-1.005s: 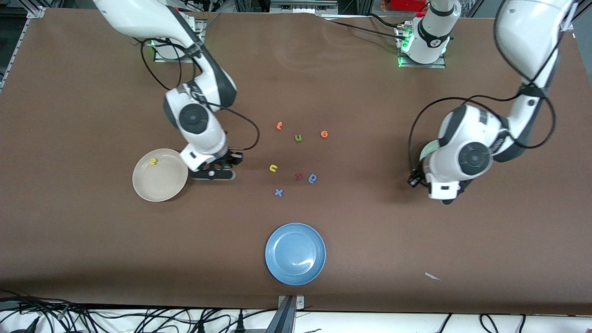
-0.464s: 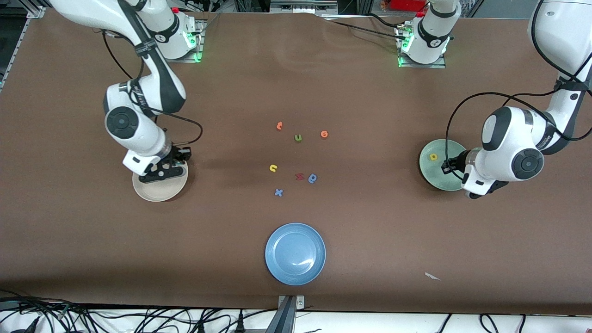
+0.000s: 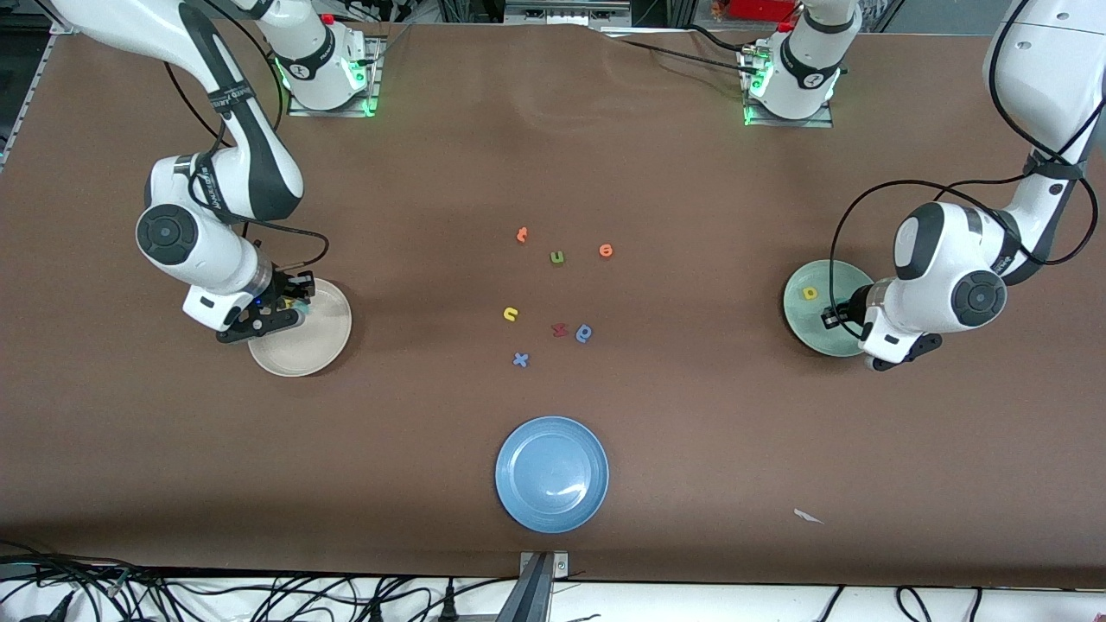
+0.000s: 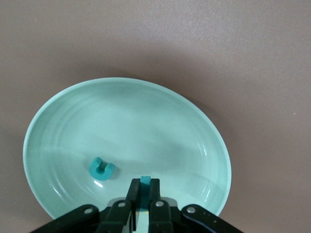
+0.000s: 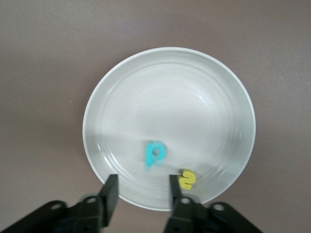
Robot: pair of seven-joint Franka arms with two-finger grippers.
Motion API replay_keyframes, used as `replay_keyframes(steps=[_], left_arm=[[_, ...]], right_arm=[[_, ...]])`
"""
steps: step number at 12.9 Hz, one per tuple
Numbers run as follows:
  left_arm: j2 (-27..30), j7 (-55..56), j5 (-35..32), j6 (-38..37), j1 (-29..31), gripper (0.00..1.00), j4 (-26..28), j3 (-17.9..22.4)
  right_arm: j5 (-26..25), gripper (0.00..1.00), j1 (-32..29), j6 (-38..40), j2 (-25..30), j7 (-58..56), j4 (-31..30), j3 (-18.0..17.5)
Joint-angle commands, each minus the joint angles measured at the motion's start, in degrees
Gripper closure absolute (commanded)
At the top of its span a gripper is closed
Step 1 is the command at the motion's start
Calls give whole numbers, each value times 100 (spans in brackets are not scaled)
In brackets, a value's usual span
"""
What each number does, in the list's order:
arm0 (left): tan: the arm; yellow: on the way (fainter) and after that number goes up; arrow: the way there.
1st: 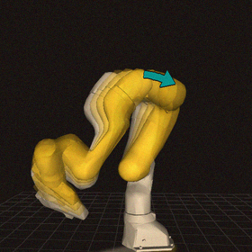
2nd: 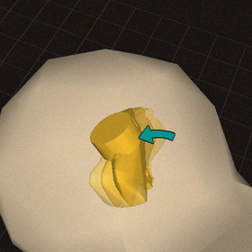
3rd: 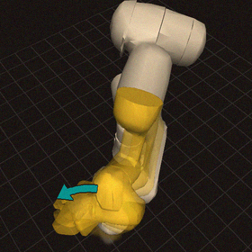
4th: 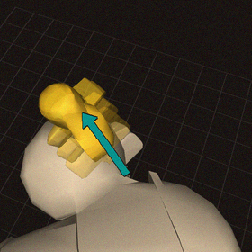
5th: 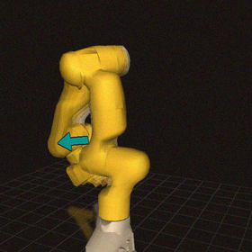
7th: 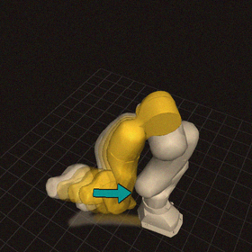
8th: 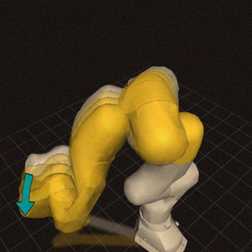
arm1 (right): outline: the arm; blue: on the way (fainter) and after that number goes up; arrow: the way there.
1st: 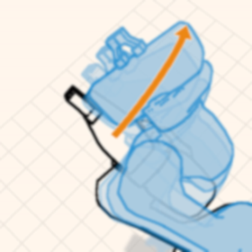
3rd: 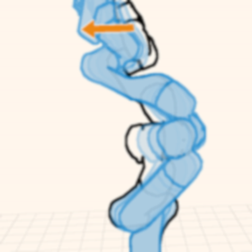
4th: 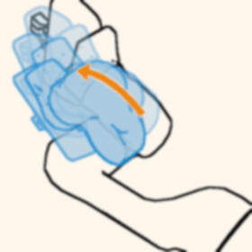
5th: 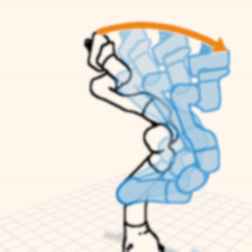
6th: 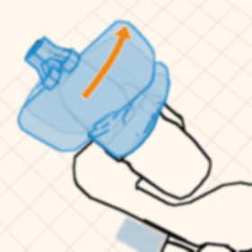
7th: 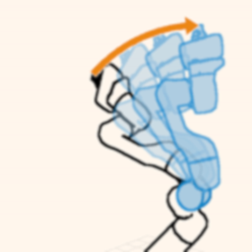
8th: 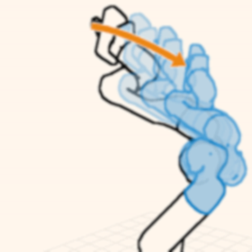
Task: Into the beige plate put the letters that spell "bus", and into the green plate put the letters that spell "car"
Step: 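Drop the bar in the green plate while the right gripper drops p, then retract the left arm to rest while the right gripper reaches the u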
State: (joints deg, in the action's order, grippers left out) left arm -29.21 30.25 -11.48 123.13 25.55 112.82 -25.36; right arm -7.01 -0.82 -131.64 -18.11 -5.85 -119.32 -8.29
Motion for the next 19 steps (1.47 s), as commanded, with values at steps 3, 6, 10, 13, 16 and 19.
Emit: replay_keyframes(steps=[3, 6, 10, 13, 16, 19], left_arm=[[73, -98, -118, -43, 65, 0, -190, -74], [222, -89, -48, -314, 56, 0, -462, -118], [581, -421, -39, -1219, 73, 0, -1086, -434], [1074, -1124, 22, -2044, 73, 0, -1594, -487], [1136, -1346, 383, -3213, 56, 0, -2648, -505], [1311, -1784, 383, -3498, 56, 1, -3011, -514]], right_arm=[[50, 14, -41, -90, 115, 118, -135, -85], [479, 14, 255, -159, 1, 810, -74, -146], [683, 14, 1213, -450, -209, 2287, 206, -137], [675, 14, 1794, -459, -569, 3184, 777, -129], [666, 14, 2278, -459, -1000, 3922, 1357, -59], [657, 14, 2823, -459, -1562, 4749, 2077, 187]])
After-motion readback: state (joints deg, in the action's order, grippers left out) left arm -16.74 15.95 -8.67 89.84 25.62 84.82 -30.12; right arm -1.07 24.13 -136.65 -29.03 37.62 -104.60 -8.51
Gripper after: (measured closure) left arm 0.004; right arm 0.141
